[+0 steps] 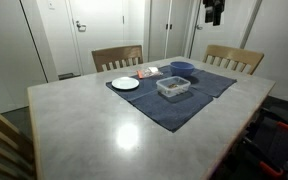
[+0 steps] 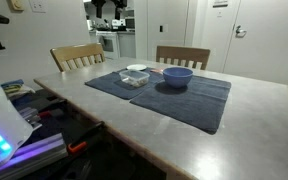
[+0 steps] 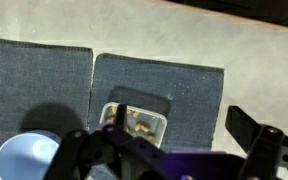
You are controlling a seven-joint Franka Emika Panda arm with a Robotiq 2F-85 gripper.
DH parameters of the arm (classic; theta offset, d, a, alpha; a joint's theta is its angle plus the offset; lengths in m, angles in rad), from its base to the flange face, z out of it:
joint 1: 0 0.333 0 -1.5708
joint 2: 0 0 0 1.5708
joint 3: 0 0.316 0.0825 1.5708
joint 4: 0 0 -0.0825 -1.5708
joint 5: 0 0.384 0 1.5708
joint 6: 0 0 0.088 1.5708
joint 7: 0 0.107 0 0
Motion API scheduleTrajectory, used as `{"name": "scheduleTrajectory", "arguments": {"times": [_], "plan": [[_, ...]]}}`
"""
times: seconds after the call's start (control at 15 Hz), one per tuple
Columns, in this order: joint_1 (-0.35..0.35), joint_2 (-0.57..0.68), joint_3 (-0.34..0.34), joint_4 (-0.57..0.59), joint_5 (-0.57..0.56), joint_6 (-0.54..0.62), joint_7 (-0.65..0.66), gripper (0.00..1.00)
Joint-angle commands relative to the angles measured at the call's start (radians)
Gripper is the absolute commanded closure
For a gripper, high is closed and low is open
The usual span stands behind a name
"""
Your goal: Pour the contents in the container into the bowl.
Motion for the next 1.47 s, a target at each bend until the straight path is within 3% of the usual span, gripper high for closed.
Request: {"name": "scheduleTrajectory", "arguments": {"times": [0.0, 0.47, 0.87, 1.4], "plan": [[-0.012, 0.037, 0.011, -0.006, 0.018, 0.099, 0.036, 0.00], [-0.008, 0.179, 0.001, 0.058, 0.068, 0.229, 0.000, 0.00], [-0.020, 0.354, 0.012, 0.179, 0.176, 0.238, -0.089, 0.00], [-0.043, 0.533, 0.039, 0.322, 0.196, 0.215, -0.089, 0.00]]}}
